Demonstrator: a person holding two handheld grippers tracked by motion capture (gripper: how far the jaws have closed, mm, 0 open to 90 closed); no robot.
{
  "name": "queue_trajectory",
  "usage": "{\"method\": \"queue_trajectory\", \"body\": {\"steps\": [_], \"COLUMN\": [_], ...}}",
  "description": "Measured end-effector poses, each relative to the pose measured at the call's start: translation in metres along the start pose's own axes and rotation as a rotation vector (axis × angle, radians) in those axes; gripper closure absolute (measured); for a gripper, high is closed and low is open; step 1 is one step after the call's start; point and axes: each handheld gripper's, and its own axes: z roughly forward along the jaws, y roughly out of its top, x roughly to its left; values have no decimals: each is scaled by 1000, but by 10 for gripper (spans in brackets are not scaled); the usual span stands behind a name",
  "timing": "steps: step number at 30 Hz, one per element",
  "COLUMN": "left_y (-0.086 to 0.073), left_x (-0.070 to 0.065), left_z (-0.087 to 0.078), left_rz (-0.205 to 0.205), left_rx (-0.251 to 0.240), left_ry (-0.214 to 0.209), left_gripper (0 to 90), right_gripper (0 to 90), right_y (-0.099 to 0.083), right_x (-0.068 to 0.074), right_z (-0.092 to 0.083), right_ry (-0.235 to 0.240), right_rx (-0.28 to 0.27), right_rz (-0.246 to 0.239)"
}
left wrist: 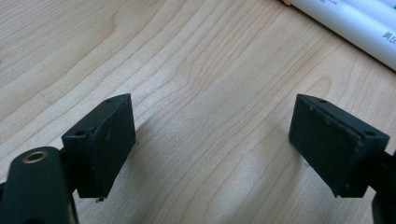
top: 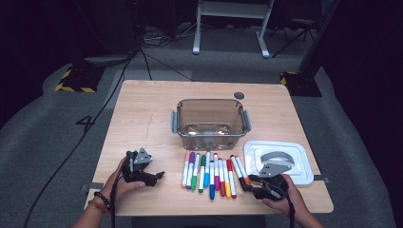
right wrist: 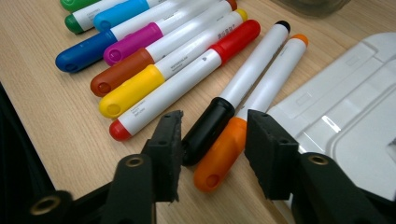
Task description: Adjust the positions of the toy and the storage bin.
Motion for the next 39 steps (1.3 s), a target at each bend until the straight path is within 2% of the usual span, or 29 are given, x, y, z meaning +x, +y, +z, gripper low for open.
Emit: {"method": "queue_trajectory", "body": {"steps": [1,2,4,8,14,17,20,25,29,30,39], "left_y": [0,0,0,0,0,0,0,0,0,0,1], "left_x": [0,0,0,0,0,0,0,0,0,0,-2], "left_z": [0,0,0,0,0,0,0,0,0,0,2], "left_rz": [0,0,0,-1,0,0,0,0,0,0,-4], "left_rx": [0,0,0,0,0,0,0,0,0,0,1], "left_ry": [0,-1,0,0,0,-1,0,-1,0,-1,0], "left_gripper": [151,151,151,151,151,151,151,151,151,151,147], "right_gripper": [582,627,663,670,661,657,647,663,708,738,751], "right_y": [0,-1,-3,-4,-2,-1,-1,1,4,5,8], "right_x": [0,0,-1,-4,3,2,0,-1,-1,-1,-4], "right_z": [0,-1,0,4,12,14,19,23,25,26,26], "right_ry": [0,-22,-36,-53,-63,-58,-61,-63,-83,-102,-162], "right_rx": [0,4,14,34,60,60,83,69,64,63,60], "right_rz": [0,-6,-3,12,-30,-8,23,40,54,69,66]}}
